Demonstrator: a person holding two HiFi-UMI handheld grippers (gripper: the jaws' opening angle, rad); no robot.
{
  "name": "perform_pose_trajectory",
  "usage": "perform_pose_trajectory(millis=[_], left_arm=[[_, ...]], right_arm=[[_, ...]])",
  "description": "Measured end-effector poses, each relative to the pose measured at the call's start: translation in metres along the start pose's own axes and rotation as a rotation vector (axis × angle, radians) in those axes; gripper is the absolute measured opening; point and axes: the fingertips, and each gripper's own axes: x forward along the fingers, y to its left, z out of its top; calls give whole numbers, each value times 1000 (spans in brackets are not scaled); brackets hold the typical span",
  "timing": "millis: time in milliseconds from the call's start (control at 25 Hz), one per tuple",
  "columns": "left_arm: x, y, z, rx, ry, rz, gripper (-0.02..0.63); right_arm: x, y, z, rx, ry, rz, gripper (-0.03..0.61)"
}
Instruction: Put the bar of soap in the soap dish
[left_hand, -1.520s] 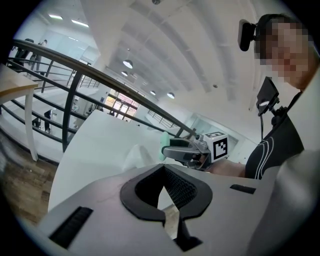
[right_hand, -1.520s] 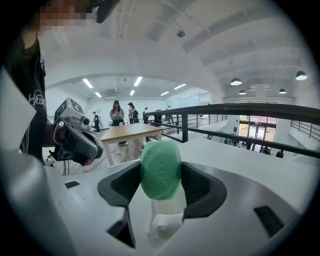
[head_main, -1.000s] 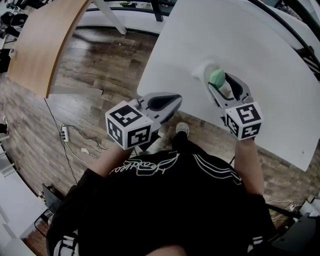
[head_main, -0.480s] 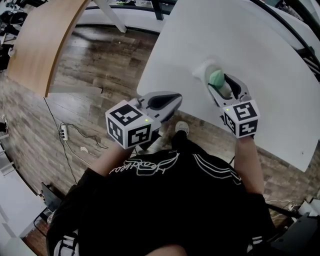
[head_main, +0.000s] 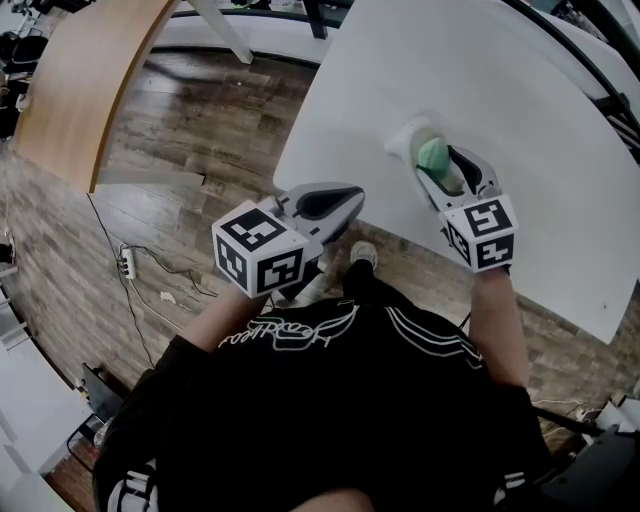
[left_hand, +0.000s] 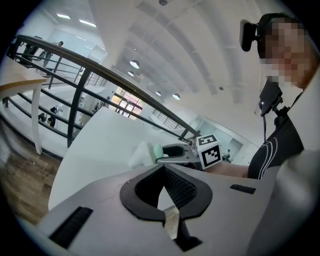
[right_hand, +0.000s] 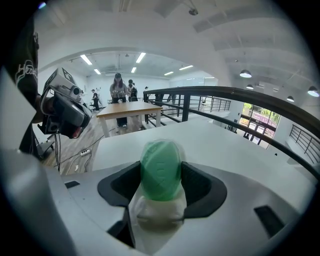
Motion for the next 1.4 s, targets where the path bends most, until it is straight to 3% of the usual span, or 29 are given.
perform_pose_trajectory(millis=[760, 1400], left_arm=[[-8, 3, -4, -8, -17, 12, 8], [-19, 3, -12, -38, -11, 13, 8]], right_arm=[[9, 4, -3, -38, 98, 35, 209], [8, 3, -3, 17, 102, 18, 209]])
